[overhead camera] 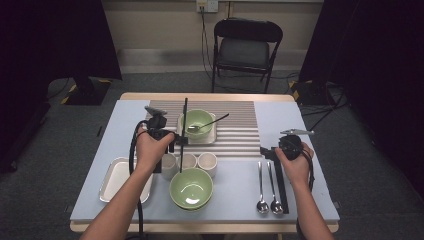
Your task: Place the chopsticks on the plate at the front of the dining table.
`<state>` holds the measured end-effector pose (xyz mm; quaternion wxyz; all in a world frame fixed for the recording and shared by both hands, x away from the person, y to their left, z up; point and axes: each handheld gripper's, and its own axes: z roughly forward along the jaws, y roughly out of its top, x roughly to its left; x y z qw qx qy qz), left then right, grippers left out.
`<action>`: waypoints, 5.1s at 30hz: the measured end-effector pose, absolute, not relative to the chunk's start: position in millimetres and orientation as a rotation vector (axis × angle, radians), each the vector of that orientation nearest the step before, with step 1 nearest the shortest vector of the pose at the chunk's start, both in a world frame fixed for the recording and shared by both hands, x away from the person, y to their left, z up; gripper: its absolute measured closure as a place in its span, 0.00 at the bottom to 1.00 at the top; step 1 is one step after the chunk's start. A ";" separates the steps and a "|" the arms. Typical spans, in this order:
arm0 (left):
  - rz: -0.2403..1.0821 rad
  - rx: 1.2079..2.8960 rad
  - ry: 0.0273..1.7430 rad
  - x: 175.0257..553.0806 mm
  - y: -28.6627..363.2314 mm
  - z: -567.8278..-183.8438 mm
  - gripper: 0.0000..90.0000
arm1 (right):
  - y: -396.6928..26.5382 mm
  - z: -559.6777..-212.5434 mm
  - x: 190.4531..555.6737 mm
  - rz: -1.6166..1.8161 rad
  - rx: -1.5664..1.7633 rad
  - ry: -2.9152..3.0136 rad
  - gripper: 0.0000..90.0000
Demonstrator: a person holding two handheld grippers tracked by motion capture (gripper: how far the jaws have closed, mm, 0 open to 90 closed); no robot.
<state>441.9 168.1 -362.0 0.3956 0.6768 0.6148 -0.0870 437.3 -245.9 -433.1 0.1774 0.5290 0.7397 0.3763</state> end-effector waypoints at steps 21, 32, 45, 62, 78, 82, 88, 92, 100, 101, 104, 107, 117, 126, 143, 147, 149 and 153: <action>-0.206 1.718 1.568 441.9 175.5 -361.8 0.96 | -252.0 -443.5 435.8 1.039 1.510 2.098 0.17; -0.209 1.723 1.572 441.8 175.4 -362.5 0.96 | -254.9 -451.2 434.8 1.013 1.519 2.108 0.17; -0.209 1.720 1.577 440.8 177.4 -362.6 0.96 | -256.8 -458.2 435.0 0.981 1.530 2.099 0.18; -0.210 1.714 1.577 444.3 178.8 -360.1 0.96 | -260.5 -470.0 437.7 0.937 1.525 2.111 0.18; -0.214 1.709 1.586 446.2 180.6 -362.0 0.96 | -259.5 -474.3 436.2 0.944 1.488 2.104 0.17; -0.220 1.703 1.592 446.7 182.4 -362.2 0.96 | -259.8 -477.2 433.7 0.962 1.464 2.087 0.17; -0.216 1.695 1.603 448.8 183.9 -363.0 0.96 | -258.2 -478.3 432.6 0.951 1.449 2.083 0.17; -0.225 1.684 1.607 450.3 185.4 -363.3 0.96 | -257.5 -478.4 432.3 0.943 1.449 2.086 0.17; -0.227 1.680 1.611 453.7 185.6 -363.9 0.96 | -254.4 -479.1 431.6 0.907 1.428 2.087 0.17; -0.233 1.676 1.613 454.4 185.9 -364.5 0.96 | -254.5 -479.1 431.5 0.908 1.429 2.086 0.17; -0.234 1.666 1.621 456.1 186.9 -365.6 0.96 | -254.7 -479.2 431.7 0.910 1.426 2.088 0.17; -0.234 1.672 1.623 457.4 187.8 -366.6 0.96 | -254.6 -479.3 431.6 0.909 1.425 2.085 0.17; -0.237 1.651 1.634 461.2 190.4 -368.2 0.96 | -254.8 -479.5 431.6 0.913 1.425 2.085 0.17; -0.218 1.650 1.644 466.0 193.2 -363.7 0.96 | -254.7 -479.5 431.6 0.914 1.425 2.084 0.17; -0.194 1.646 1.665 474.9 196.3 -359.8 0.96 | -254.8 -479.5 431.6 0.914 1.425 2.085 0.17; -0.211 1.659 1.657 476.2 196.8 -359.9 0.96 | -254.8 -479.5 431.6 0.914 1.426 2.085 0.17; -0.213 1.655 1.658 477.0 196.6 -360.2 0.96 | -254.8 -479.6 431.6 0.915 1.423 2.085 0.17; -0.210 1.653 1.657 478.6 196.7 -360.8 0.96 | -255.0 -479.7 431.7 0.915 1.421 2.085 0.17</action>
